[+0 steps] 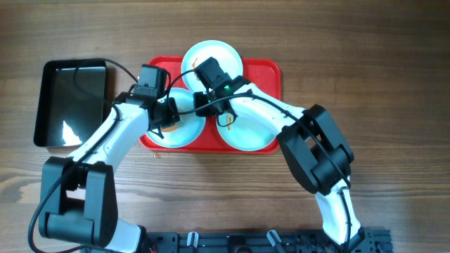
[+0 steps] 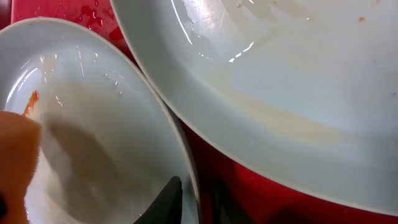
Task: Clean dirty plates on tray and stack at the side
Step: 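Scrub the lower-left plate with the sponge in the left gripper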
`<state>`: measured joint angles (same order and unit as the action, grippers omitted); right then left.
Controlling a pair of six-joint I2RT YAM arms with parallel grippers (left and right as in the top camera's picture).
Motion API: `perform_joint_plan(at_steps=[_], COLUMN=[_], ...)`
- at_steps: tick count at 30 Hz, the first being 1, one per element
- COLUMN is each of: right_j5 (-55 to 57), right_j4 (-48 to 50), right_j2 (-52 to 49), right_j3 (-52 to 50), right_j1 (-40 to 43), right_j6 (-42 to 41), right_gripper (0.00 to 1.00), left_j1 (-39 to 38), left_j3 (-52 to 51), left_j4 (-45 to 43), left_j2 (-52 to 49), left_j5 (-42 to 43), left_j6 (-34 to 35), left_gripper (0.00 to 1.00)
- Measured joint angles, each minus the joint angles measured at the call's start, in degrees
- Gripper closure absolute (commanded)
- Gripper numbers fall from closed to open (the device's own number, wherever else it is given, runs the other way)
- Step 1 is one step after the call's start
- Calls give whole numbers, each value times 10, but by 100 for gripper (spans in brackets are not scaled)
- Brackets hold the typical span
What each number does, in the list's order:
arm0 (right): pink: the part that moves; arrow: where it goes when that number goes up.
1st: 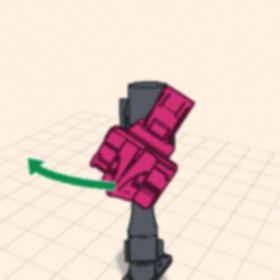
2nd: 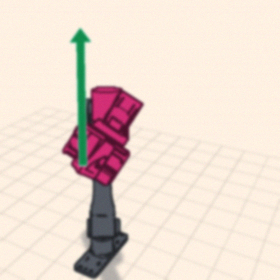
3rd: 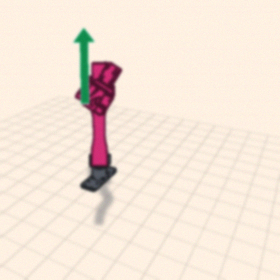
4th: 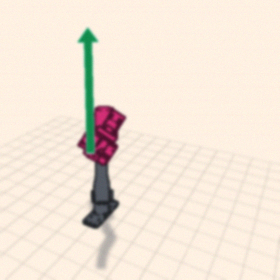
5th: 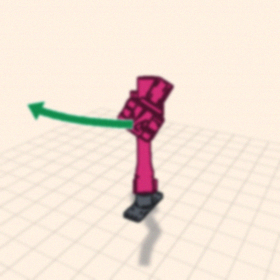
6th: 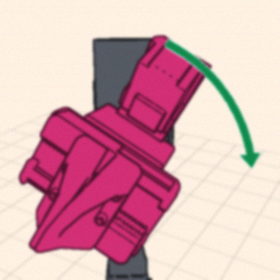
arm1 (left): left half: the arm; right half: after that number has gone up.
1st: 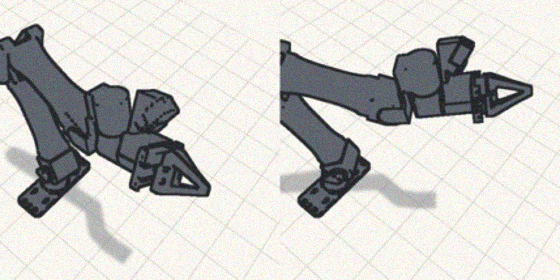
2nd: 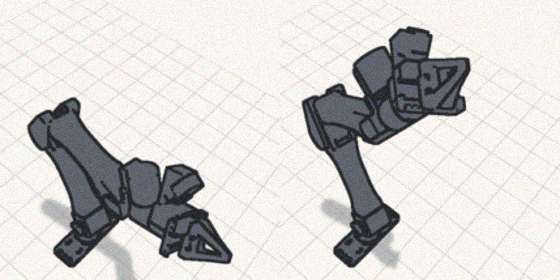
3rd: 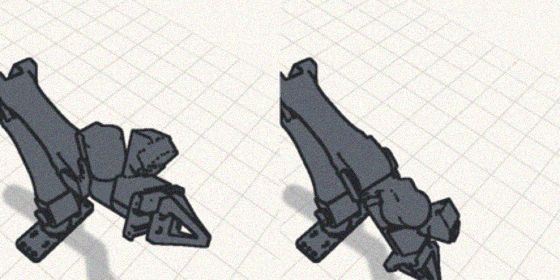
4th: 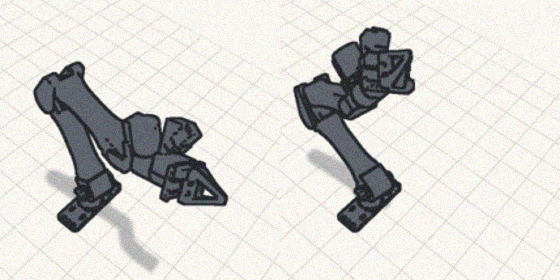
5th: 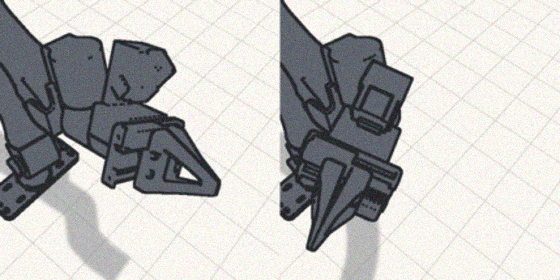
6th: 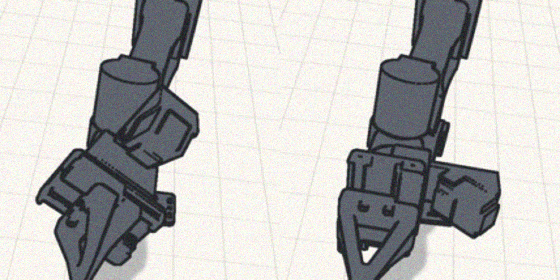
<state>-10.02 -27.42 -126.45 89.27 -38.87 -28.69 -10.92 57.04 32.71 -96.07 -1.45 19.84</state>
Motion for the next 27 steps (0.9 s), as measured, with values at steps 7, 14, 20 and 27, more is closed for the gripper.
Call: perform_joint_plan(at_steps=[7,14,20,27], right_j5=[0,0,0,0], right_j4=[0,0,0,0], right_j2=[0,0,0,0], right_j3=[0,0,0,0], right_j1=[0,0,0,0], right_j6=[0,0,0,0], right_gripper=[81,81,81,81], left_j1=[0,0,0,0], left_j3=[-29,-59,-62,-62], left_j4=[-40,-85,-98,-99], left_j2=[0,0,0,0], left_j5=[13,38,50,59], left_j6=[0,2,2,2], left_gripper=[96,81,80,77])
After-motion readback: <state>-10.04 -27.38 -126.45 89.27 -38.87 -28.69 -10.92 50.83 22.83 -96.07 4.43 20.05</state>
